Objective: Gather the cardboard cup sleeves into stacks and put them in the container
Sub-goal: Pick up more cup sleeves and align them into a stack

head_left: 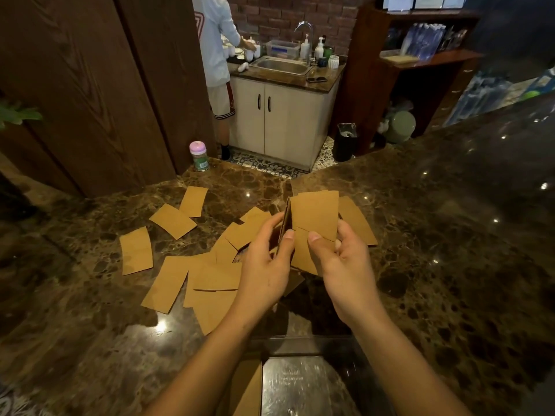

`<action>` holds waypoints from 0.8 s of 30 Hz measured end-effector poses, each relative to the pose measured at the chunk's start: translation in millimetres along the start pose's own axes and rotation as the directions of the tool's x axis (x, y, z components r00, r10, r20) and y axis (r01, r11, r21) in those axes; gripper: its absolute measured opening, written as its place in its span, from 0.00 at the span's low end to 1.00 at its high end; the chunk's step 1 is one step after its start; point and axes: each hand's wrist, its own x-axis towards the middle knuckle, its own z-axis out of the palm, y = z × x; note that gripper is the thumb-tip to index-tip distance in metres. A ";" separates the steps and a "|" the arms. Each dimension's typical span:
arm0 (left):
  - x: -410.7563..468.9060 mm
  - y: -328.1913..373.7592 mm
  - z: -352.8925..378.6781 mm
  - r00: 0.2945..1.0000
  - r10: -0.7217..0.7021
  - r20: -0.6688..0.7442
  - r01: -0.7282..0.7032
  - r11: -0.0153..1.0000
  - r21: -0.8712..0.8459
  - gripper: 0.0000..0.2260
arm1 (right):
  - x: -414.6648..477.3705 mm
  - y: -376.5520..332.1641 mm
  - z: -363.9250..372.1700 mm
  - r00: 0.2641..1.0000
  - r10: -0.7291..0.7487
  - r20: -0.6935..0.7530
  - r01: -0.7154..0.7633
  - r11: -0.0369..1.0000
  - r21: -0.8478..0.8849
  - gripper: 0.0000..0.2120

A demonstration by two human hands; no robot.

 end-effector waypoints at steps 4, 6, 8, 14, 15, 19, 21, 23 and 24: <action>0.8 3.2 1.3 0.989 -0.127 0.080 0.146 0.940 -0.309 0.11 | 2.4 -0.1 2.9 0.998 0.058 0.026 -0.060 0.994 0.094 0.15; 0.2 5.5 -3.5 0.976 -0.185 0.118 0.219 0.851 -0.477 0.12 | 4.5 0.3 -0.2 0.996 0.080 0.030 -0.084 0.985 0.152 0.15; 0.5 7.1 -9.5 0.970 -0.212 0.122 0.243 0.775 -0.583 0.11 | 6.4 -0.6 -5.8 0.993 0.103 0.049 -0.112 0.967 0.229 0.15; 2.1 14.5 -14.5 0.976 -0.208 0.062 0.196 0.723 -0.662 0.12 | 7.4 -3.1 -16.8 0.988 0.136 0.073 -0.153 0.933 0.325 0.15; 1.8 15.8 -14.6 0.977 -0.204 0.060 0.192 0.724 -0.663 0.12 | 6.6 -3.4 -15.5 0.987 0.140 0.081 -0.159 0.932 0.327 0.15; 0.3 19.6 -11.2 0.982 -0.182 0.048 0.170 0.745 -0.645 0.13 | 4.0 -4.9 -9.9 0.987 0.132 0.087 -0.153 0.939 0.309 0.14; -0.6 19.4 -10.8 0.985 -0.169 0.031 0.151 0.763 -0.629 0.13 | 3.1 -5.4 -8.1 0.988 0.129 0.083 -0.148 0.942 0.301 0.14; -1.2 17.7 -11.1 0.987 -0.161 0.031 0.146 0.779 -0.610 0.12 | 1.1 -5.8 -6.7 0.984 0.140 0.108 -0.166 0.941 0.294 0.13; -1.3 17.2 -11.5 0.986 -0.165 0.036 0.153 0.784 -0.601 0.11 | -0.3 -6.0 -5.6 0.981 0.144 0.128 -0.176 0.941 0.289 0.13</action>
